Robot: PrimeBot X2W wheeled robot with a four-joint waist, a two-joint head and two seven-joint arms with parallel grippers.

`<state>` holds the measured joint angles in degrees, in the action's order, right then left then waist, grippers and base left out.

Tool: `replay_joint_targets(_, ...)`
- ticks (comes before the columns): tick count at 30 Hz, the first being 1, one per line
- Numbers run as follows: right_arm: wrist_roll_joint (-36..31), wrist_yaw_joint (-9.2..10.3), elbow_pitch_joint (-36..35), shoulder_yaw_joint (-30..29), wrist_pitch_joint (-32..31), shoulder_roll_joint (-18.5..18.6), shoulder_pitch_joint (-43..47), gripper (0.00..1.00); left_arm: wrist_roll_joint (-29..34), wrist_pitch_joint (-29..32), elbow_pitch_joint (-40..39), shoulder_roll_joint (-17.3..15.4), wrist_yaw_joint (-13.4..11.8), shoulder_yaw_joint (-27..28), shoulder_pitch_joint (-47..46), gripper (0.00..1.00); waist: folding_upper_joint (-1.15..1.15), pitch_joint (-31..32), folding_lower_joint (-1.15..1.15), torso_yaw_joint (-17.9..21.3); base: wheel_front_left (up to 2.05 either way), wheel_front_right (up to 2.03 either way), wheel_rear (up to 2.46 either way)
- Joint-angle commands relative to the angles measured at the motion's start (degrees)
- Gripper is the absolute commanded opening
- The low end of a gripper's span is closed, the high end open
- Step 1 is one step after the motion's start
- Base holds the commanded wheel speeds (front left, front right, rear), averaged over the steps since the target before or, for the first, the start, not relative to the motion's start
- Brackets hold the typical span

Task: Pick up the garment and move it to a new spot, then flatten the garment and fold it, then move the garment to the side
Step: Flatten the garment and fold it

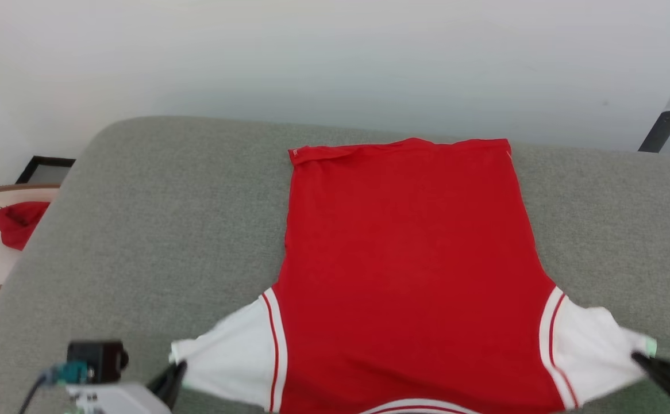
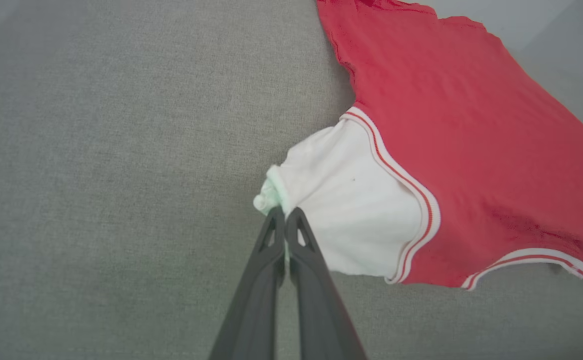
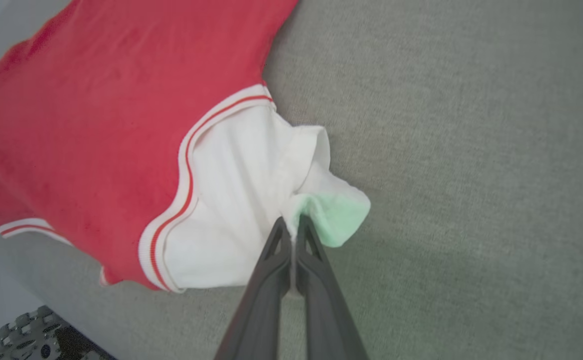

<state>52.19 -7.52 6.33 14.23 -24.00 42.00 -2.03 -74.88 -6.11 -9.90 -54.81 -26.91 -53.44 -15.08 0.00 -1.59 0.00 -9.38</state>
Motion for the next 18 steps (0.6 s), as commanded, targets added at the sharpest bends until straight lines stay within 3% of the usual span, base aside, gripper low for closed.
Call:
replay_joint_targets(1, -0.7, 0.06, -0.6, -1.0, -0.5, -0.4, 1.2, 0.00, -0.4, -0.3, -0.3, -0.5, -0.6, 0.2, 0.9, 0.00, 0.00, -0.2, 0.00, 0.1, 0.00, 0.00, 0.00)
replay_joint_targets(10, -6.2, 0.06, -11.1, -13.5, -9.8, -7.6, 14.2, 0.00, -2.5, -3.5, -5.9, -1.1, -5.5, 0.2, 7.4, 0.00, 0.00, -2.5, 0.00, -0.2, 0.00, 0.00, 0.00)
replay_joint_targets(18, -11.8, 0.06, -16.7, -19.2, -15.8, -13.9, 18.0, 0.00, -2.0, -4.5, -4.5, 0.4, -4.9, -0.1, 8.0, 0.00, 0.00, -4.0, 0.00, -0.5, 0.00, 0.00, 0.00)
